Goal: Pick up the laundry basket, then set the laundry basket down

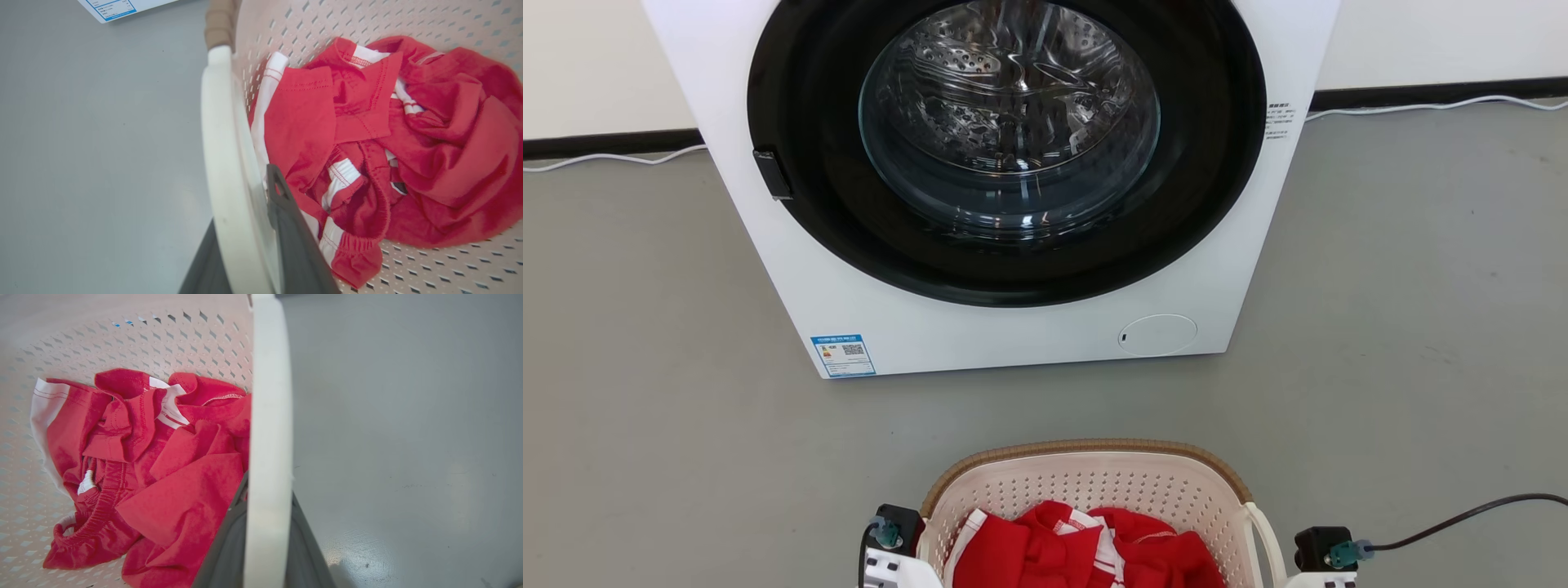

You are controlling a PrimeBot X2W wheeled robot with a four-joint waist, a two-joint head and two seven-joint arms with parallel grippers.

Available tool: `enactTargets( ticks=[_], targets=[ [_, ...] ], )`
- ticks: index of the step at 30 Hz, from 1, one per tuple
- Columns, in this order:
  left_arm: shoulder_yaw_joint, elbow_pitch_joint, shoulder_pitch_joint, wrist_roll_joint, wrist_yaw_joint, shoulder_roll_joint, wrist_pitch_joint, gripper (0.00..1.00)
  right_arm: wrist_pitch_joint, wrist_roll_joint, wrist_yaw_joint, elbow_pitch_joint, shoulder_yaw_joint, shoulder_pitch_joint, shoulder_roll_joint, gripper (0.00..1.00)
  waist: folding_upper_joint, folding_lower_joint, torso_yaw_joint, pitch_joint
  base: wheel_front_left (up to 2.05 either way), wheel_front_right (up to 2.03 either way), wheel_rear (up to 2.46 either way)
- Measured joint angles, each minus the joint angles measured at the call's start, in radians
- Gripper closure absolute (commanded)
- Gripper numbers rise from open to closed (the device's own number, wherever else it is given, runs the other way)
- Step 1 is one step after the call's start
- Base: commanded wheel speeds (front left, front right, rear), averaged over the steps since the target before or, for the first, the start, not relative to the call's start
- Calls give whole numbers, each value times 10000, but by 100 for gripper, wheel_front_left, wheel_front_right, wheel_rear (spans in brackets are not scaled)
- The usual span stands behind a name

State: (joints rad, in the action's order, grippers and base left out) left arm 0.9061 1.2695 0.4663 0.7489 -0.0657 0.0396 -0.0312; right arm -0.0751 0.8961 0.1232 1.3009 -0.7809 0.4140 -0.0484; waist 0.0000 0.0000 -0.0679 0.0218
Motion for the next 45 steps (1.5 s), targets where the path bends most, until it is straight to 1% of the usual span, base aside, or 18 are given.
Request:
enactTargets(
  ticks=[11, 18, 22, 27, 37, 40, 44, 45],
  targets=[
    [90, 56, 13, 79, 13, -2, -86, 100, -15, 111, 0, 0, -146, 10, 0, 100, 0, 0, -10, 140, 0, 0, 0],
    [102, 96, 211, 92, 4, 81, -226, 100, -238, 332, 0, -2, -397, 186, 0, 100, 1, 0, 35, 577, 0, 0, 0],
    [86, 94, 471, 144, -61, 236, -424, 100, -499, 610, 0, -71, -646, 427, 31, 100, 1, 0, 73, 944, 0, 0, 0],
    [-23, 13, 1064, 268, -234, 602, -947, 100, -1149, 940, 0, -366, -1030, 988, 59, 100, 0, 1, 143, 1758, 0, 0, 0],
    [-201, -336, 2084, 441, -468, 1266, -1628, 100, -1649, 1417, -6, -788, -1605, 2251, 69, 100, 0, 1, 157, 3597, 0, 0, 0],
    [-290, -531, 2457, 493, -506, 1484, -1801, 100, -1672, 1406, -12, -867, -1519, 2818, 73, 100, 0, 1, 164, 4190, 0, 0, 0],
    [-433, -819, 2881, 629, -539, 1749, -2025, 100, -1672, 988, -12, -980, -965, 3527, 88, 100, 0, 1, 187, 4958, 0, 0, 0],
    [-433, -819, 2881, 629, -539, 1749, -2025, 100, -1672, 988, -12, -980, -965, 3527, 88, 100, 0, 1, 187, 4958, 0, 0, 0]
  ],
)
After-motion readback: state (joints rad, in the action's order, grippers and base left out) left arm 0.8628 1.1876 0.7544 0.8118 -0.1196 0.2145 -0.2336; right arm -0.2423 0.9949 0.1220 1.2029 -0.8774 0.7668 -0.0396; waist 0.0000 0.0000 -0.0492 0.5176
